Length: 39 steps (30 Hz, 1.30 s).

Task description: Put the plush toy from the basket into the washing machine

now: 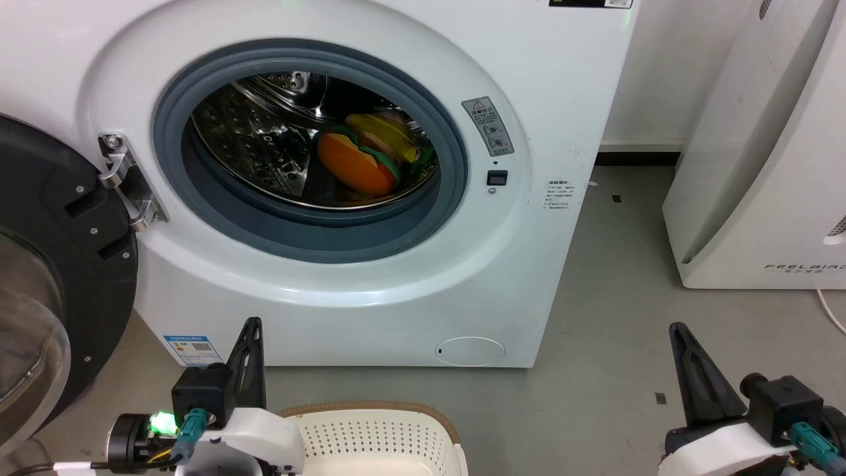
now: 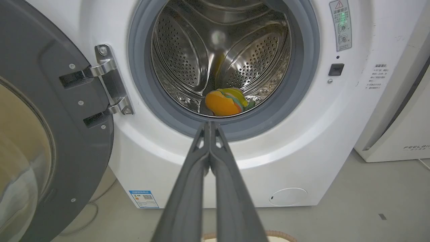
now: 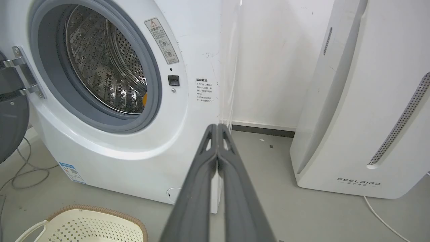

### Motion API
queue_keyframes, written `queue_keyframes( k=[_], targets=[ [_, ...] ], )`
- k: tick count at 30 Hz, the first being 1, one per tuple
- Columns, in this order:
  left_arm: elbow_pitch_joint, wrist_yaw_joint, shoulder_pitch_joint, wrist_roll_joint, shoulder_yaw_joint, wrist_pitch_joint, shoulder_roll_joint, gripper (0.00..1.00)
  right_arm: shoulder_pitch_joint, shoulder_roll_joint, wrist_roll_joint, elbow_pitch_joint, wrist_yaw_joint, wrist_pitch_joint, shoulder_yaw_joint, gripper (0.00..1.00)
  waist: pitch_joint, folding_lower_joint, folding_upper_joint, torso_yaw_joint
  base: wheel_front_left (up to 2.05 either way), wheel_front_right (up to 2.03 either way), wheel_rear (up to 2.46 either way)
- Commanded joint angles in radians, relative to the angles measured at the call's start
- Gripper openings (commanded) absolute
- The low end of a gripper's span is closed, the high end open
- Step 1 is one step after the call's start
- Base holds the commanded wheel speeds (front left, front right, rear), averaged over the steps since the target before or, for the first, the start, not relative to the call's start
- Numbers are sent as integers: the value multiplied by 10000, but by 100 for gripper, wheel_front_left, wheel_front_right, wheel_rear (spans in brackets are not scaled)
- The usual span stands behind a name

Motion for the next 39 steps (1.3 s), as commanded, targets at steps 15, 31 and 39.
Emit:
queue_keyframes(
  k=[15,31,39],
  targets=[
    [-296,-131,151,62,73,321,-11,0,-268,-3,-155,88,-5,322,97,0,-29,0,0,-26,0,0,0],
    [-534,-218,196,89,110,649,-16,0,-368,-4,-289,148,-6,651,185,0,-62,0,0,-54,0,0,0],
    [-653,-261,219,102,129,812,-18,0,-417,-4,-356,178,-7,815,228,0,-78,0,0,-68,0,0,0]
  ],
)
